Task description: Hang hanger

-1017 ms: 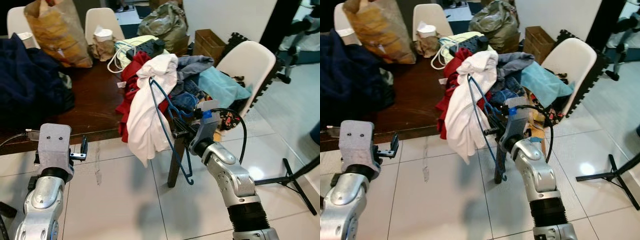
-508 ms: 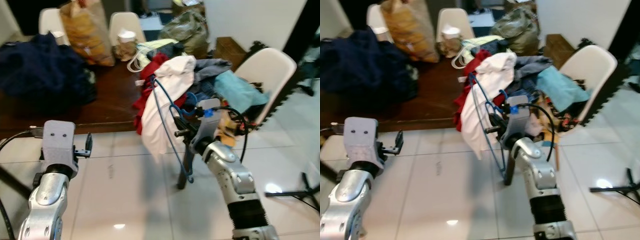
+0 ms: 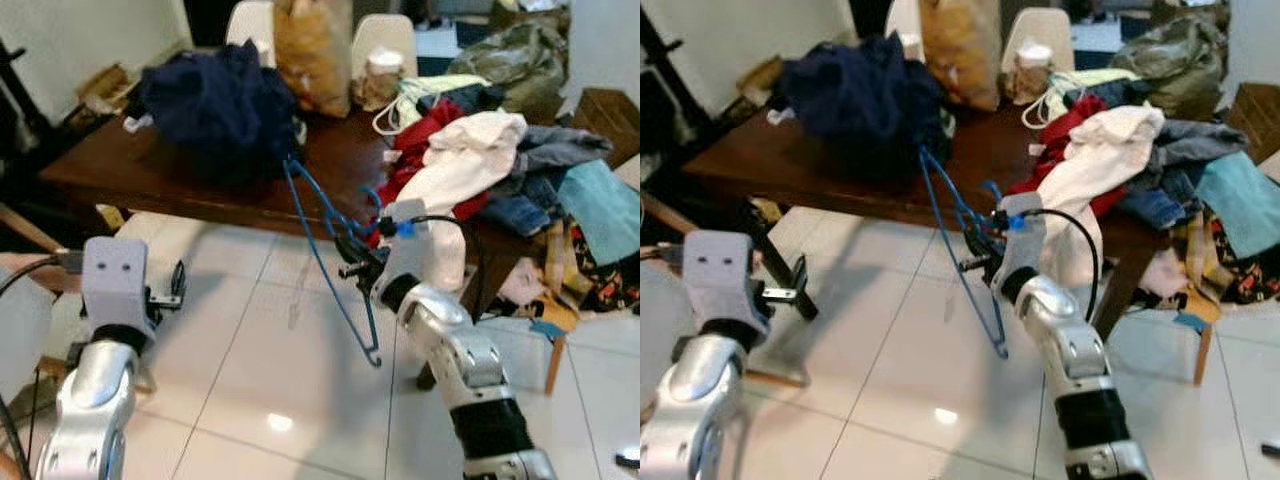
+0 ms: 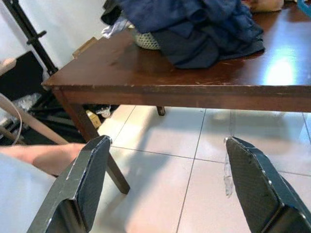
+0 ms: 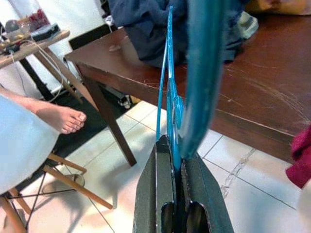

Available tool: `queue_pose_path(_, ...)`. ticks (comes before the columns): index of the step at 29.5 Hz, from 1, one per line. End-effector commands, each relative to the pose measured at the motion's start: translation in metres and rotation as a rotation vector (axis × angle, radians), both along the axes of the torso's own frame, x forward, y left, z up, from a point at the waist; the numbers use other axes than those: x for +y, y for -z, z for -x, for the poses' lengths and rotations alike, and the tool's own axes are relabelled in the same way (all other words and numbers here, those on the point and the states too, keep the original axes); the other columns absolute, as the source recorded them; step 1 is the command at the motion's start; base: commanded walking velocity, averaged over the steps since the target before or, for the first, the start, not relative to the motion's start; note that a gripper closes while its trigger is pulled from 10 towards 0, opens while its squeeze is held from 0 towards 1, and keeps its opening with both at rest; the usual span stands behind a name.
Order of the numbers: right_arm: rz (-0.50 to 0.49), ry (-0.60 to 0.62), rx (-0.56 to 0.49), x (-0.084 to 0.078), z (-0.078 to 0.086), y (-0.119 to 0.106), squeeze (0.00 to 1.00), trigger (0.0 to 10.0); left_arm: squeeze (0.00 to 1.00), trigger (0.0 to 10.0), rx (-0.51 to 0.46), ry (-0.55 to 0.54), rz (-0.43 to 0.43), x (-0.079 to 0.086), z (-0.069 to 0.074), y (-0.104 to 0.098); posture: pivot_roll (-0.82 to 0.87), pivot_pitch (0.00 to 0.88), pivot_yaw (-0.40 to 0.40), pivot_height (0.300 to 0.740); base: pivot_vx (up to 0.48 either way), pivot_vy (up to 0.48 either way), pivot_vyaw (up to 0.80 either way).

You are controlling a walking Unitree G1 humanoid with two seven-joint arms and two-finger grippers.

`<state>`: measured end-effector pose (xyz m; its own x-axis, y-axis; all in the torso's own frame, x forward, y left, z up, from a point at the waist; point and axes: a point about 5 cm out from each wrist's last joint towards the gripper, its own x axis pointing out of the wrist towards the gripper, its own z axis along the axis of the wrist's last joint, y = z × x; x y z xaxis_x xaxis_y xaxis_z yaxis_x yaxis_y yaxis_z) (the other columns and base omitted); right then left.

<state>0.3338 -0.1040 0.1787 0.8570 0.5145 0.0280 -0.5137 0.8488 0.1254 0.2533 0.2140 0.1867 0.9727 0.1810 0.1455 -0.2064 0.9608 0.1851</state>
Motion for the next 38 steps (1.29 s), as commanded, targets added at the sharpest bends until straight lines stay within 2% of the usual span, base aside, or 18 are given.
queue_pose_path(1,0.007,0.001,-0.025,-0.001,0.001,-0.003,0.0,10.0,0.0,10.0,-0.024,-0.005,-0.01,0.005,0.001,-0.008,0.0,0.119,-0.01,0.74,0.48,0.0,0.0)
queue_pose_path(20,-0.088,-0.03,-0.089,0.003,-0.001,-0.025,0.0,10.0,0.0,10.0,-0.132,-0.048,-0.008,0.022,-0.002,-0.04,0.0,0.114,-0.018,0.74,0.48,0.0,0.0)
queue_pose_path(32,-0.13,-0.061,-0.113,0.005,0.001,-0.033,0.0,10.0,0.0,10.0,-0.149,-0.058,-0.012,0.024,0.001,-0.046,0.0,0.114,-0.019,0.74,0.48,0.0,0.0)
queue_pose_path(38,-0.162,-0.071,-0.143,0.002,0.001,-0.042,0.0,10.0,0.0,10.0,-0.17,-0.067,-0.031,0.025,0.003,-0.054,0.0,0.113,-0.019,0.74,0.48,0.0,0.75)
